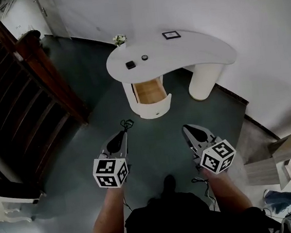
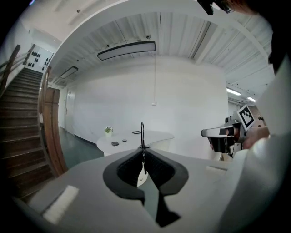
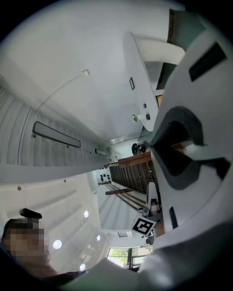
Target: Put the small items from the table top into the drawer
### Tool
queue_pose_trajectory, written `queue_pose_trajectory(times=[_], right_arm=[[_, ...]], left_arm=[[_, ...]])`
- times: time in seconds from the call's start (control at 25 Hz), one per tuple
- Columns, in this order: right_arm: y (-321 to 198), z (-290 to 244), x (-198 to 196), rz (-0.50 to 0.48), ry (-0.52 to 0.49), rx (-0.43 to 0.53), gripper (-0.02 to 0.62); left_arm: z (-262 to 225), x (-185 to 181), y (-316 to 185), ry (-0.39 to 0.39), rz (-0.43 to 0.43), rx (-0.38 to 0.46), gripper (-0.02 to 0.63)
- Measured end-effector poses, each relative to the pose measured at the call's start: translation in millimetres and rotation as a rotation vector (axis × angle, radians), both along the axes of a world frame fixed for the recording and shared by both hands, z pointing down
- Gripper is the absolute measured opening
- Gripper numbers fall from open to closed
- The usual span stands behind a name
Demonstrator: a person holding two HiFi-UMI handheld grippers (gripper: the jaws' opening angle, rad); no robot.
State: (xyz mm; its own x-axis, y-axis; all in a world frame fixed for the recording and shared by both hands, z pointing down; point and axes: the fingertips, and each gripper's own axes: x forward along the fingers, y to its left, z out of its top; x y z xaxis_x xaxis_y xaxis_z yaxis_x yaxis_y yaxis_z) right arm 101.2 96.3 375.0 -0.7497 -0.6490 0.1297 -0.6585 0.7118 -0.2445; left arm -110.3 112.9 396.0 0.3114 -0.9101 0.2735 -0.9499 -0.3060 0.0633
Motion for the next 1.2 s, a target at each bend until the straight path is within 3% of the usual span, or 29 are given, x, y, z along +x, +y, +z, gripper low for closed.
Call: queue_pose_trajectory(times=[0.64, 1.2], right_arm=[[-58.5, -6.2, 48.9, -0.013, -0.037, 0.000, 0.012], [-118.9, 0.7, 25.4, -0.037, 0.021, -0.010, 0.012]], left_arm=[[-13.4, 48.9, -61.6, -0.032, 0.006, 0.010, 0.028], [-0.8, 29.4, -132.5, 0.008, 0.008, 0.012, 0.028]])
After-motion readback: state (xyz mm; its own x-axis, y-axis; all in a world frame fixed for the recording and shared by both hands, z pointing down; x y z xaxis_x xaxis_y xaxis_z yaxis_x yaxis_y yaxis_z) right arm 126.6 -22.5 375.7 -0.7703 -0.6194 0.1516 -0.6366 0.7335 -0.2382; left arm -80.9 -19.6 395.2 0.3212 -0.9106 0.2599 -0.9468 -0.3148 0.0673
